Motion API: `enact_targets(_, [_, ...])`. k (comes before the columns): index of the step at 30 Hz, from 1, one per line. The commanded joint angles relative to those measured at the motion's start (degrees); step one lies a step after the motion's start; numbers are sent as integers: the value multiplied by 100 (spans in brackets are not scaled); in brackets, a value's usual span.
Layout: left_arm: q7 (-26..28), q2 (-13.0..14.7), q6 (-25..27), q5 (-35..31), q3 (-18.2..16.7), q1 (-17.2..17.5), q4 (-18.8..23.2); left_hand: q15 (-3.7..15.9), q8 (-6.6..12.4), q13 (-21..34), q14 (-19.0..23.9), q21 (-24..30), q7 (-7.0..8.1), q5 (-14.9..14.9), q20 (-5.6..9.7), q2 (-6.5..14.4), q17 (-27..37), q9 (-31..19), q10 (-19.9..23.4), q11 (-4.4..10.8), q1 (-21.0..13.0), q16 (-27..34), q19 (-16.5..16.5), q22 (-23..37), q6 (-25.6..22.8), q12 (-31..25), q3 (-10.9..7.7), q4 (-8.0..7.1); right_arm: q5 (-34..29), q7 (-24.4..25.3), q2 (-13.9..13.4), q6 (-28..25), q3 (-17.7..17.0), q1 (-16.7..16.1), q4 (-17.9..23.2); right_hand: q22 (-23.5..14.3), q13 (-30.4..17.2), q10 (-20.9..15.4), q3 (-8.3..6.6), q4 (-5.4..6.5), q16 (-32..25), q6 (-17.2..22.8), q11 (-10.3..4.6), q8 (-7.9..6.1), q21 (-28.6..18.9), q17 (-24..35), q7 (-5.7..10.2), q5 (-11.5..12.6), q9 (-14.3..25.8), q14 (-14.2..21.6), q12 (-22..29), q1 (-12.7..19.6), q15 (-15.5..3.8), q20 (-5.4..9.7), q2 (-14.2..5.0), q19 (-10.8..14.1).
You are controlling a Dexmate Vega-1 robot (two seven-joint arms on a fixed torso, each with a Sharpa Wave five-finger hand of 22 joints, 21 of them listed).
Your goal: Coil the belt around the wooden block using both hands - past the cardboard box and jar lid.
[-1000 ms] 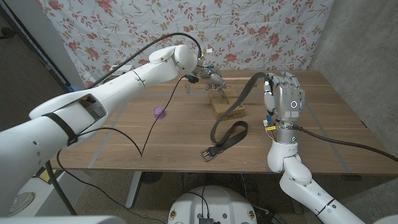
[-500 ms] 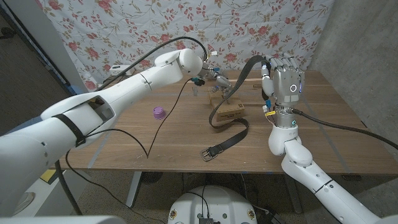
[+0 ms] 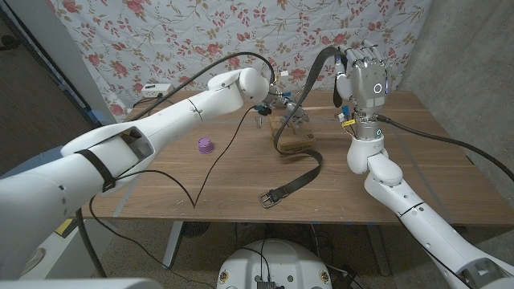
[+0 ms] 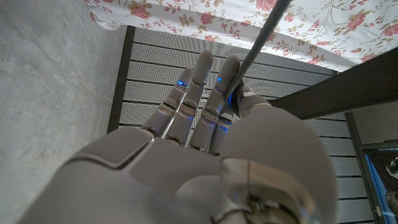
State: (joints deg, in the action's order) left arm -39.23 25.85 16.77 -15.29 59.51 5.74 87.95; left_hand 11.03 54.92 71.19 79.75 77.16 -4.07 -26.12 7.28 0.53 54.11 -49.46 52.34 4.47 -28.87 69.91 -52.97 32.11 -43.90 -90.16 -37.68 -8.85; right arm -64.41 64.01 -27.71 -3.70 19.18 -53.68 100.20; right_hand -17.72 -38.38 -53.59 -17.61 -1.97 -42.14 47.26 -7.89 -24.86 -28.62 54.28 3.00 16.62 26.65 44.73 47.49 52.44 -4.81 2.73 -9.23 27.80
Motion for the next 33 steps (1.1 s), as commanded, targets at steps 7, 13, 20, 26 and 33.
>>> enact_targets(7, [186, 514, 1162, -1124, 323, 368, 1600, -4, 65, 16, 48, 77, -77, -114, 35, -88, -37, 18, -34, -19, -10, 43, 55, 4, 5, -18, -37, -14, 1866, -233, -558, 463, 275, 837, -436, -23, 16, 165, 10, 75, 148, 437, -165, -362, -75, 63, 489, 71, 36, -79, 25, 43, -789, 412, 24, -84])
enact_targets(13, [278, 704, 1524, -2062, 502, 549, 2171, -7, 73, 15, 40, 90, -85, -142, 40, -65, -87, 35, -24, -3, -30, 29, 44, -45, -2, -19, -61, -13, 2793, -503, -580, 806, 256, 1054, -694, -19, 47, 154, 11, 85, 259, 452, -180, -333, -100, 57, 494, 90, 19, -154, 26, 54, -796, 415, 29, -109])
enact_targets(20, [562, 836, 1601, -2328, 189, 1047, 2499, -7, 83, 15, 52, 111, -80, -157, 42, -63, -93, 38, -21, -4, -34, 53, 50, -62, 2, -18, -70, -17, 3384, -770, -601, 871, 191, 1267, -877, 4, 101, 188, 16, 107, 778, 465, -200, -287, -173, -183, 513, 145, 41, -478, 30, 93, -801, 430, 43, -195])
enact_targets(26, [1052, 984, 1463, -2037, -350, 1610, 2736, -15, 86, 17, 63, 142, -80, -176, 25, -82, -96, 52, -29, 0, -25, 87, 71, -64, 12, -17, -69, -26, 3807, -921, -587, 921, 110, 1376, -994, 20, 144, 177, 11, 122, 977, 469, -203, -264, -212, -313, 515, 169, 46, -487, 34, 112, -807, 428, 31, -224])
enact_targets(33, [1053, 998, 1311, -1498, -705, 1830, 2781, -9, 108, 16, 24, 183, -71, -222, 16, -117, -149, 46, -28, 0, -7, 87, 101, -78, 27, -20, -75, -37, 3983, -1214, -540, 749, 260, 1678, -1240, 35, 154, 181, 9, 127, 1101, 492, -203, -245, -242, -376, 519, 187, 39, -454, 49, 135, -810, 423, 35, -257])
